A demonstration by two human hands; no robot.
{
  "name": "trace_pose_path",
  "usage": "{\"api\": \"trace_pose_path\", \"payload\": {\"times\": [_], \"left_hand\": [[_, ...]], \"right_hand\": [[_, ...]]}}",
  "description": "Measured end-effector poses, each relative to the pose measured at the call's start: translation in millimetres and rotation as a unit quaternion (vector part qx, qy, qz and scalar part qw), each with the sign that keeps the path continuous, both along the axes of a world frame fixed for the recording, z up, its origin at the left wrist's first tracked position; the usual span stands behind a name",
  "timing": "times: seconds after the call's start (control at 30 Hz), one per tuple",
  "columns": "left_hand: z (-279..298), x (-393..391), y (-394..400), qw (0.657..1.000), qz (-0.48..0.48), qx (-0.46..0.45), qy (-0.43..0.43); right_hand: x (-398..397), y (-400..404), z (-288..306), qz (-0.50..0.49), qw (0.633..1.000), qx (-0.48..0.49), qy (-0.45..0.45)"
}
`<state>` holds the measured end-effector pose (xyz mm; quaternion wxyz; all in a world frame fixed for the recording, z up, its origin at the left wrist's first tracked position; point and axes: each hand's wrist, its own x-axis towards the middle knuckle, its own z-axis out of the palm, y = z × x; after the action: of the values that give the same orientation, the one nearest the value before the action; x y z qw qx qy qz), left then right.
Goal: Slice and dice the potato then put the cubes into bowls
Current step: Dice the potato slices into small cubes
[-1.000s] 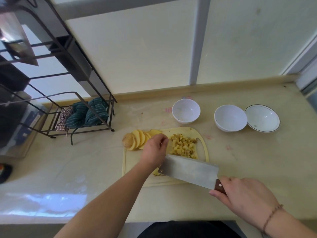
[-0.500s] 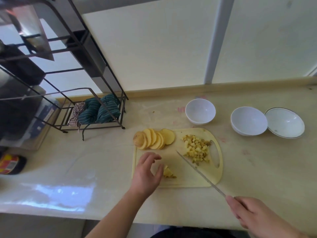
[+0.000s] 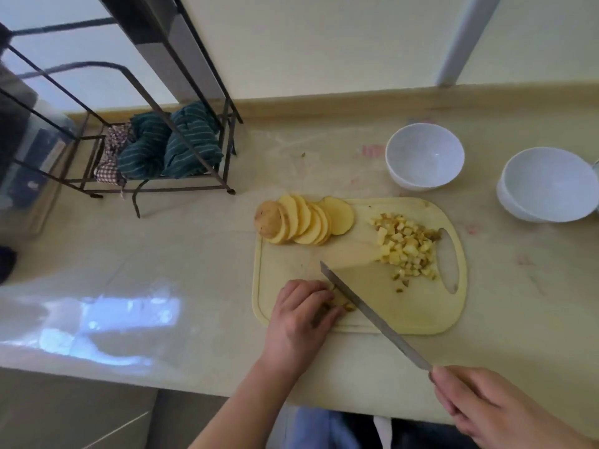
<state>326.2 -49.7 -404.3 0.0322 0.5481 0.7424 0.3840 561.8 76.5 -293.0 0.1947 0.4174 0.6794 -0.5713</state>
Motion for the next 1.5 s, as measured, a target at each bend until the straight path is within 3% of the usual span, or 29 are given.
{"api": "trace_pose_path", "payload": {"times": [0.17,0.3,0.8,1.03,1.27,1.5], "left_hand": [[0.5,0.6,0.3,1.000,0.002,0.009,0.011],[3.8,3.4,0.8,1.000,-0.004,0.007,0.018],[2.8,6.0,11.2,1.000,-0.004,0.019,0.024],[4.4,6.6,11.1,1.000,0.001,0.009,0.000],[3.2,5.2,6.8,0.997,-0.044,0.033,0.045],[0.3,4.5,8.2,0.998,-0.050,0.030,0.032]], "right_hand": [[0.5,3.2,-6.8,-0.001,0.999,-0.044,-0.008],[2.5,1.8,-12.2,0.004,1.000,0.006,0.007],[-7.6,4.7,-6.3,-0.041,0.997,-0.058,0.017],[-8.2,2.5,-7.8,-0.043,0.999,-0.017,0.014],[-3.1,-4.4,-4.4,-0.050,0.998,-0.022,0.024],[0.4,-8.5,-7.1,-0.042,0.999,-0.004,0.019]]}}
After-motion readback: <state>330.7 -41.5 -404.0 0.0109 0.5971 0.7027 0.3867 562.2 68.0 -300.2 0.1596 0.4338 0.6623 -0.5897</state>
